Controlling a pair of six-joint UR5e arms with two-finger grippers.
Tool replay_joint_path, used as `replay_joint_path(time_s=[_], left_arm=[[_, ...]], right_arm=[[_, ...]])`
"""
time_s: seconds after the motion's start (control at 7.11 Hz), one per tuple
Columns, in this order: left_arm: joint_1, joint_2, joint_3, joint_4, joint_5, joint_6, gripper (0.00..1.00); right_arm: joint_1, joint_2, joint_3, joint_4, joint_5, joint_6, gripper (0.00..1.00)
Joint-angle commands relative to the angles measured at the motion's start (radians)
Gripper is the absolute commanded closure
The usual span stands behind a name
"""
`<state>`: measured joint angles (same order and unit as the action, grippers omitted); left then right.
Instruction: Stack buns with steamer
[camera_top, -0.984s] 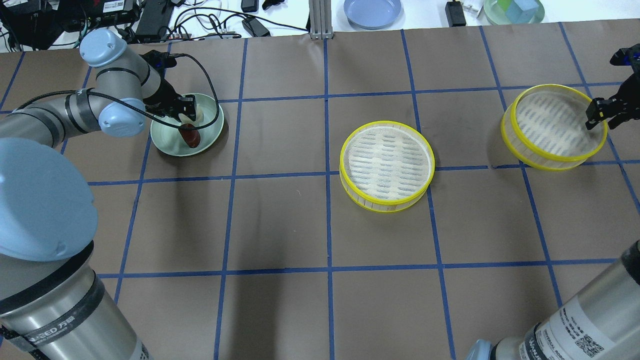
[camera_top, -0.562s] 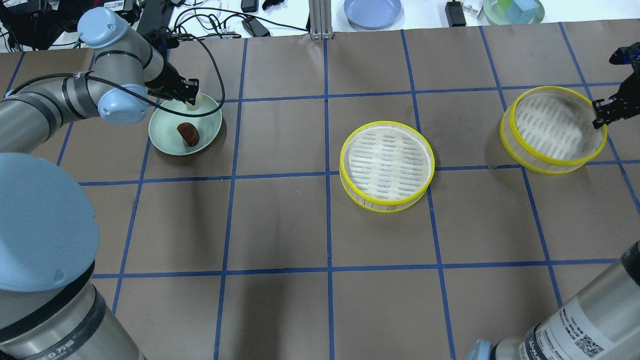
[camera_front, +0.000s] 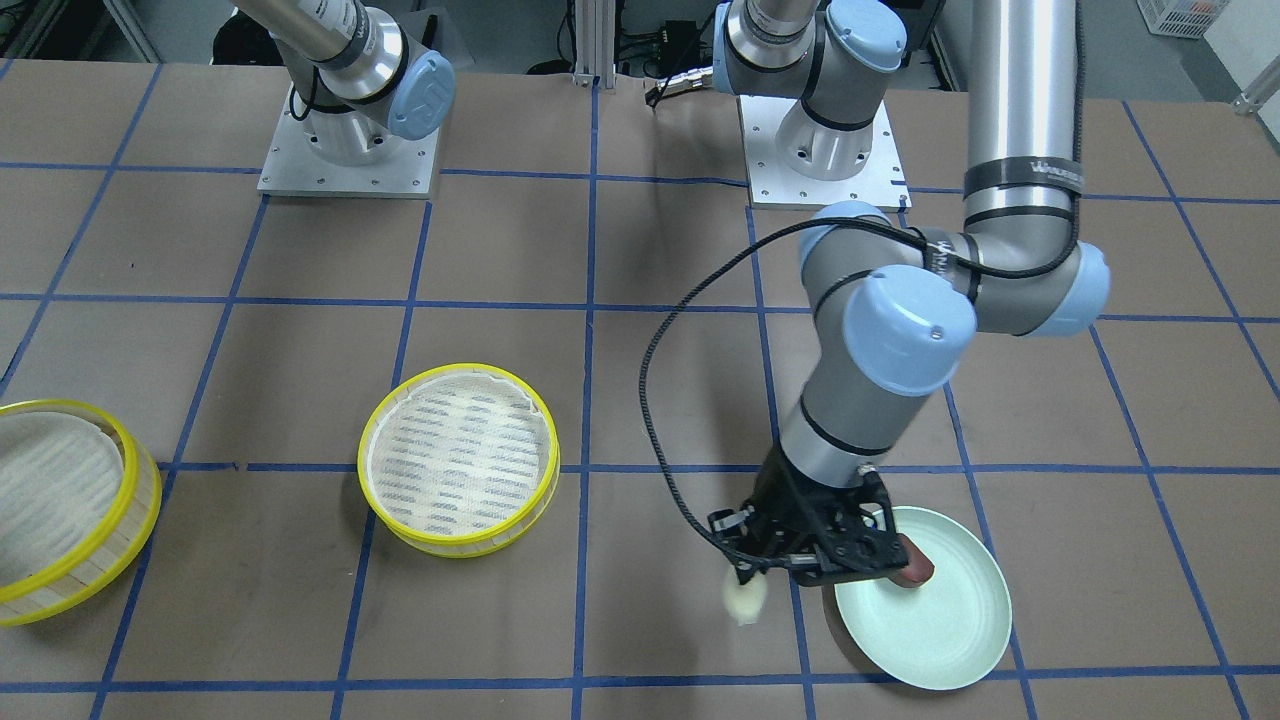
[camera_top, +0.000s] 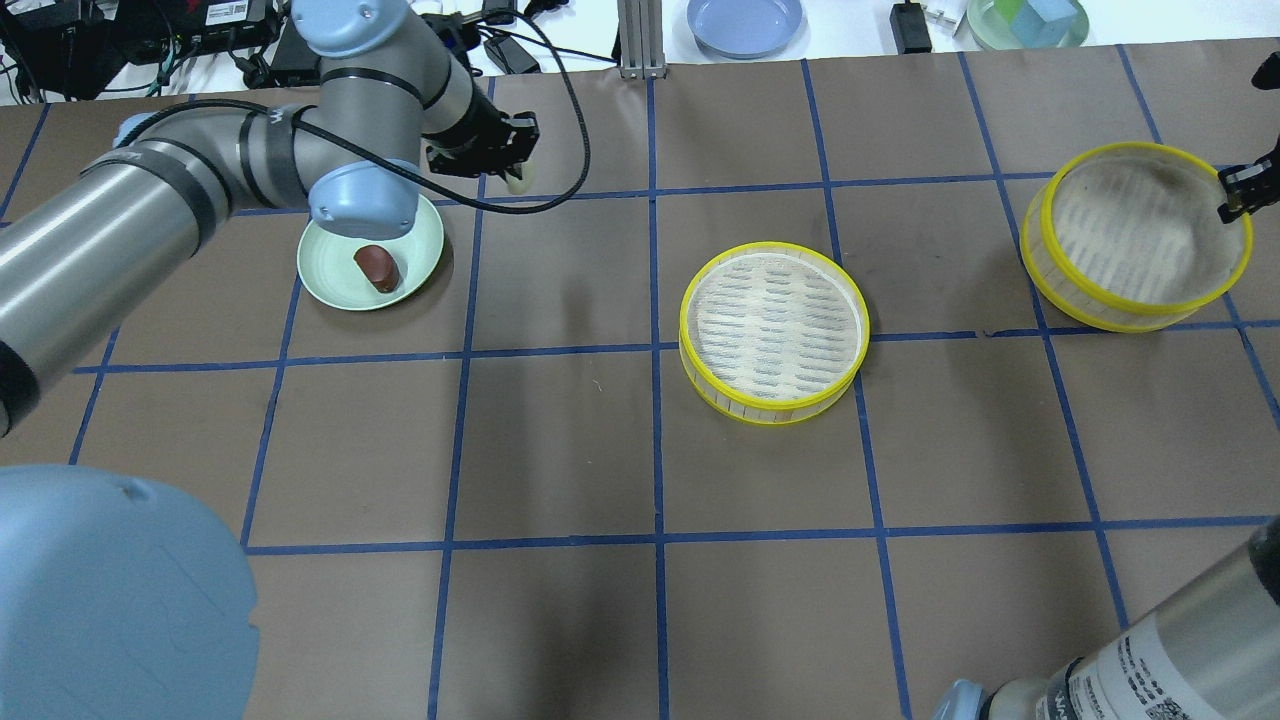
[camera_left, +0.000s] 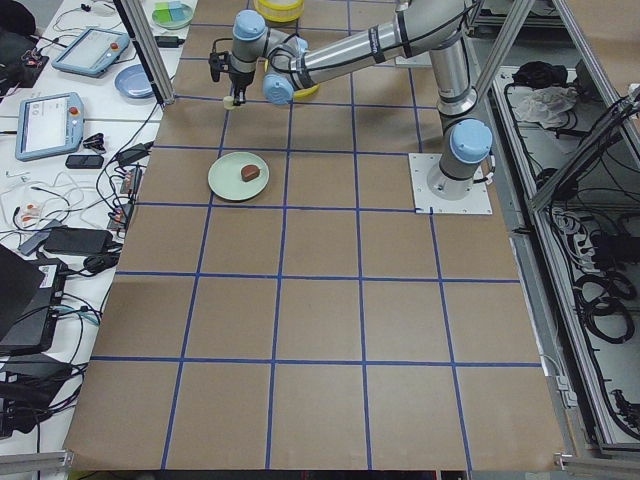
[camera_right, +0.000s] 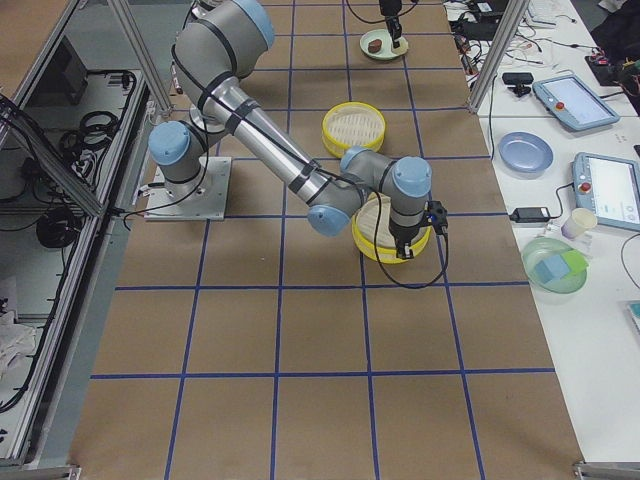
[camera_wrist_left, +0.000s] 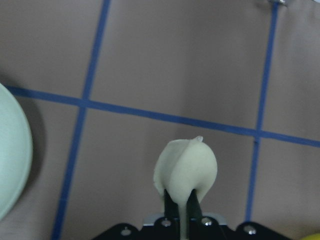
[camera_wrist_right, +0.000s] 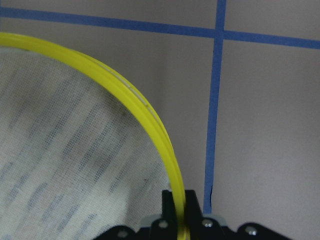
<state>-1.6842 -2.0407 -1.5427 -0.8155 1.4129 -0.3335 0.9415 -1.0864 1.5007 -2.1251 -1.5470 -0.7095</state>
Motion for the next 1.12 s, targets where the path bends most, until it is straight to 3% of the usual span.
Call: replay_joint_path(time_s=[0.0,0.56,0.84,0.98], left_arm=[[-0.129,-0.01,-0.007,0.003,-0.063,-0.212,1.0],[-0.278,-0.029,-0.1,0.024,-0.164,-0.429,1.0],[-0.281,-0.027,-0.122,0.026,-0.167,-0.446,0.0],[-0.282,-0.027,-0.122,0.029,-0.169,-0.461,0.0]], right_arm=[[0.025,-0.047,0.001,0.068,0.013,0.089,0.94],[0.08,-0.13,0.001,0.172,0.011,0.194,0.94],[0.1,-0.15,0.003,0.214,-0.001,0.284,0.95],[0.126,-0.162,0.003,0.234,-0.004,0.318,0.96]])
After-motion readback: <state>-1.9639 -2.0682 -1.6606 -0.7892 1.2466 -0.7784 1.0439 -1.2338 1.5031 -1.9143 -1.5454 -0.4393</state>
